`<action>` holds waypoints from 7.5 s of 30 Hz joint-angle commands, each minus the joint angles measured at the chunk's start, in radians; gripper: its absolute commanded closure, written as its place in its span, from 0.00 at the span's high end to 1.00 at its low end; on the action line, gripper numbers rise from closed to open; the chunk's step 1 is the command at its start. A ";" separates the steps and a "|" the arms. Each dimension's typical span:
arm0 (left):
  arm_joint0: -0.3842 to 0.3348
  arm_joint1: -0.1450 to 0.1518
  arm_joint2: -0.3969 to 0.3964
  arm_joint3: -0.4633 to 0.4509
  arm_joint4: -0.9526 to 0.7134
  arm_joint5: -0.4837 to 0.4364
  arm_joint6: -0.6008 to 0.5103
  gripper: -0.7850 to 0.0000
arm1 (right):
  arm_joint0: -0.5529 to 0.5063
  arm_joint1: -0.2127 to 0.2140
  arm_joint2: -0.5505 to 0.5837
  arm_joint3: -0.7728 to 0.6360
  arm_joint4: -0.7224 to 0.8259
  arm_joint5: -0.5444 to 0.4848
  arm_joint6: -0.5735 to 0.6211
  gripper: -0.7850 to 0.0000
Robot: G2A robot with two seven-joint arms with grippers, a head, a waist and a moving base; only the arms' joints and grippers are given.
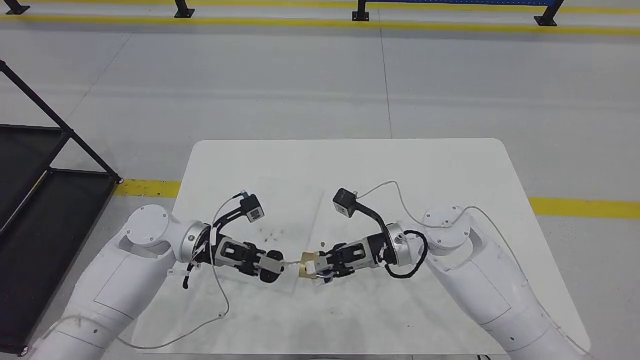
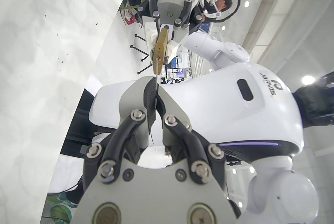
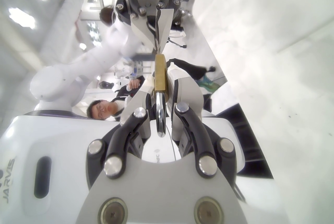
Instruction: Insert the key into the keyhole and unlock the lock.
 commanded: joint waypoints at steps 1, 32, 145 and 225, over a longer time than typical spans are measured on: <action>0.000 0.001 0.002 -0.001 -0.001 0.001 0.000 0.00 | 0.001 0.001 -0.002 0.000 0.000 0.001 0.001 0.00; -0.021 0.012 0.042 0.008 -0.010 -0.006 0.000 0.00 | 0.022 0.005 -0.033 0.011 0.015 -0.008 -0.001 0.00; -0.048 -0.005 0.082 0.002 -0.011 0.008 0.022 1.00 | 0.061 0.017 -0.102 -0.004 0.019 -0.029 -0.022 0.00; -0.075 -0.016 0.023 0.039 -0.108 -0.034 0.027 0.30 | 0.405 -0.140 -0.268 0.463 0.273 -0.118 0.248 0.00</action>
